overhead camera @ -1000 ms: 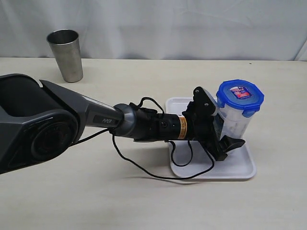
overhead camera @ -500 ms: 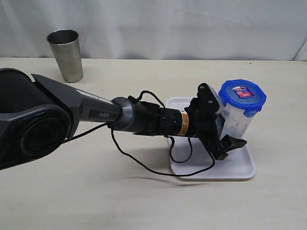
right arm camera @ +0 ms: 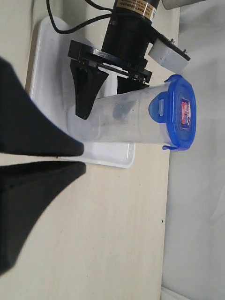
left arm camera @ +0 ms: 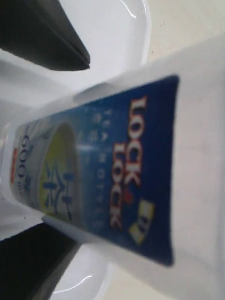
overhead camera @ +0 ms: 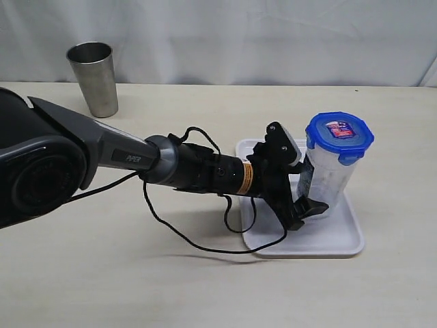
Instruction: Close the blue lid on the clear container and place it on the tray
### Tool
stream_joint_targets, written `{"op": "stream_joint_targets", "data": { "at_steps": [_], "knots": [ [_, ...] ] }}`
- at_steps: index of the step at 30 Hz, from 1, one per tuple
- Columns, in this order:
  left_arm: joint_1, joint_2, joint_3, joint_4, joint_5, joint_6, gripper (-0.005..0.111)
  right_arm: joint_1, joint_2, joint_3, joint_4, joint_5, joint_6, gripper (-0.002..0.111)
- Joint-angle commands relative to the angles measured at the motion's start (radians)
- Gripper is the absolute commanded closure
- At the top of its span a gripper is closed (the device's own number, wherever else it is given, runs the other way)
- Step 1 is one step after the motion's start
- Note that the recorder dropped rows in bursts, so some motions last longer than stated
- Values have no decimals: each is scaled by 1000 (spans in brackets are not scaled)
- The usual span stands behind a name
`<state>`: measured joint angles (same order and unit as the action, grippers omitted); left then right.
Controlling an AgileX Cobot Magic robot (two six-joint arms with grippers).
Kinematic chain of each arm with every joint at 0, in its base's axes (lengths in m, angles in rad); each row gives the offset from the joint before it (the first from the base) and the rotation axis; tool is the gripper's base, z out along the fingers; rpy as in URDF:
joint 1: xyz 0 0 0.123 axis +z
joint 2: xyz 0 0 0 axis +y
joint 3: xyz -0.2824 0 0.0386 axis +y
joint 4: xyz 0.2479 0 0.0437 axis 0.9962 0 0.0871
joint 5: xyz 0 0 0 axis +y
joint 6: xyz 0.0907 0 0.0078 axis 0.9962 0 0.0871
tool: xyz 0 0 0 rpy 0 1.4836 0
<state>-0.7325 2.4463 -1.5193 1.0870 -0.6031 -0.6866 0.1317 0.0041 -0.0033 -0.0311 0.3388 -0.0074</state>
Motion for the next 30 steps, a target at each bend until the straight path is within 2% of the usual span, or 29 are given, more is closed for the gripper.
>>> {"op": "stream_joint_targets", "data": {
  "at_steps": [1,13,24,27,30],
  "knots": [
    [11,-12,6,26,-2,-37,26,-1,-4,3,-7,2,-5,104],
    [75,-90,109,83,3,-50,26,-1,-4,3,-7,2,-5,104],
    [89,-207,206,81,78,-50,27,-1,-4,3,-7,2,-5,104],
    [89,-238,232,80,80,-38,40,-1,-4,3,-7,2,-5,104],
    [89,-271,263,83,76,-24,61,-1,-4,3,-7,2,-5,104]
  ]
}}
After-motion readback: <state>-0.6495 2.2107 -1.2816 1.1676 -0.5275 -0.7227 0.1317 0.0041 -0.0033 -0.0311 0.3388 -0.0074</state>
